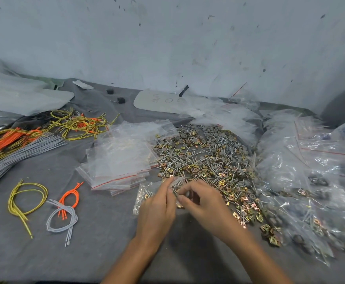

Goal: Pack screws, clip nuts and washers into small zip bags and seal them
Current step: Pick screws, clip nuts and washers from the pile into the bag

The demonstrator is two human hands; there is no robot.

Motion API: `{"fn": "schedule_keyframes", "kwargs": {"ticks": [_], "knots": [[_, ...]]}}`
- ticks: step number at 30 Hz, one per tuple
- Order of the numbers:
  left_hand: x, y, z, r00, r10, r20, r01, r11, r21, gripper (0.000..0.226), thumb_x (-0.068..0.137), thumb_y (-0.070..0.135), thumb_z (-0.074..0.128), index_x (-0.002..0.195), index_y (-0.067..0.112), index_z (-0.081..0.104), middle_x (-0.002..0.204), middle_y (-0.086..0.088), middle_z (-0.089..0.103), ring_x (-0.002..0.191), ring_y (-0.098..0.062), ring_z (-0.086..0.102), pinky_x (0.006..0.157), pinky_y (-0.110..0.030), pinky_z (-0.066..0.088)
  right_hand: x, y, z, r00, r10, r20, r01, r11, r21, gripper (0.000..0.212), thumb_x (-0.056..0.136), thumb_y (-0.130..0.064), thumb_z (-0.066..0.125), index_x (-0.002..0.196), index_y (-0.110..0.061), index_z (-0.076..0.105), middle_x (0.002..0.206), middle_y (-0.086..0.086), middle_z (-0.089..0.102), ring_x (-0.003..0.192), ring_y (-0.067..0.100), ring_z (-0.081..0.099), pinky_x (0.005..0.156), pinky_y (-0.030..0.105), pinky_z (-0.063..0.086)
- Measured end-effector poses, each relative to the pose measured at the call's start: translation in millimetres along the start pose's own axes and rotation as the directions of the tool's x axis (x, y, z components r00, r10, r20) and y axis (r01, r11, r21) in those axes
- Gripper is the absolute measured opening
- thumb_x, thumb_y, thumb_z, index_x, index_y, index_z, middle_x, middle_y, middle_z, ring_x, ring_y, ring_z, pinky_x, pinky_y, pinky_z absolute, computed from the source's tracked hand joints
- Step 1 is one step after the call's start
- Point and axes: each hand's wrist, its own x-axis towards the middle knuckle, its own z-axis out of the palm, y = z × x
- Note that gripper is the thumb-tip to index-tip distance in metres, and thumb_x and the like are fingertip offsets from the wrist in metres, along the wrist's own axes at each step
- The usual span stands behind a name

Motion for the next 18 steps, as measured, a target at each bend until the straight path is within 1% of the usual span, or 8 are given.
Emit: {"fn": "schedule_keyframes", "kwargs": {"ticks": [4,6,9,11,13,15,17,18], "knots": [[-1,-1,1,1.000,0.004,-0.009,-0.003,1.000,0.009,0.040,0.096,0.046,0.030,0.134,0.044,0.044,0.115,0.009,0.073,0.095,-0.027,0.069,0.077,-0.042,0.055,-1,1,3,1.000,-0.019,-0.004,0.019,1.000,-0.018,0.013,0.097,-0.026,0.066,0.108,-0.028,0.071,0.095,-0.016,0.055,0.085,0.000,0.056,0.076,0.011,0.038],[0,-3,2,1.000,-0.005,-0.010,0.005,1.000,0.012,0.042,0.095,0.048,0.029,0.135,0.044,0.044,0.114,0.008,0.073,0.094,-0.027,0.068,0.076,-0.041,0.055,-1,0,3,0.999,-0.038,-0.012,0.038,0.999,0.004,0.019,0.099,-0.024,0.062,0.116,-0.028,0.071,0.100,-0.013,0.058,0.085,0.003,0.057,0.079,0.014,0.041],[0,-6,4,1.000,-0.005,-0.019,0.005,1.000,0.015,0.043,0.095,0.047,0.029,0.136,0.043,0.044,0.108,0.009,0.073,0.088,-0.025,0.067,0.070,-0.038,0.054,-2,1,3,0.998,-0.069,-0.005,0.069,0.997,0.024,0.028,0.101,-0.021,0.059,0.126,-0.031,0.067,0.101,-0.012,0.061,0.080,0.006,0.058,0.076,0.016,0.042],[0,-7,5,1.000,-0.006,-0.017,0.007,1.000,0.019,0.043,0.095,0.047,0.029,0.136,0.044,0.043,0.099,0.008,0.074,0.082,-0.024,0.066,0.067,-0.037,0.052,-2,4,1,0.997,-0.071,0.012,0.070,0.993,0.092,0.033,0.101,-0.018,0.059,0.131,-0.033,0.061,0.100,-0.013,0.065,0.073,0.008,0.060,0.071,0.017,0.045],[0,-8,5,1.000,-0.007,-0.014,0.007,1.000,0.023,0.043,0.095,0.046,0.029,0.135,0.044,0.043,0.097,0.009,0.074,0.081,-0.025,0.066,0.066,-0.038,0.052,1,9,-2,0.999,-0.051,-0.019,0.053,0.986,0.160,0.031,0.100,-0.018,0.059,0.124,-0.037,0.061,0.095,-0.014,0.069,0.065,0.010,0.059,0.063,0.022,0.046],[0,-9,6,1.000,-0.009,-0.020,0.009,1.000,0.022,0.042,0.095,0.046,0.029,0.134,0.043,0.044,0.094,0.009,0.074,0.079,-0.026,0.066,0.066,-0.039,0.052,9,22,-9,0.996,0.006,-0.087,0.009,0.986,0.169,0.023,0.100,-0.018,0.060,0.112,-0.037,0.065,0.087,-0.020,0.068,0.061,0.008,0.057,0.056,0.024,0.045],[1,-9,6,1.000,-0.011,-0.028,0.012,1.000,0.021,0.042,0.095,0.044,0.030,0.134,0.041,0.047,0.088,0.009,0.072,0.074,-0.024,0.064,0.063,-0.039,0.051,27,38,-18,0.986,0.074,-0.149,-0.061,0.994,0.090,0.017,0.099,-0.020,0.060,0.103,-0.034,0.067,0.080,-0.024,0.066,0.057,0.003,0.054,0.053,0.017,0.039],[1,-9,6,0.999,-0.015,-0.031,0.016,1.000,0.021,0.042,0.095,0.044,0.031,0.133,0.041,0.047,0.082,0.010,0.070,0.069,-0.019,0.062,0.060,-0.038,0.049,38,45,-23,0.979,0.111,-0.170,-0.110,0.994,0.019,0.014,0.099,-0.022,0.060,0.100,-0.033,0.068,0.080,-0.022,0.066,0.060,0.002,0.055,0.055,0.017,0.040]]}}
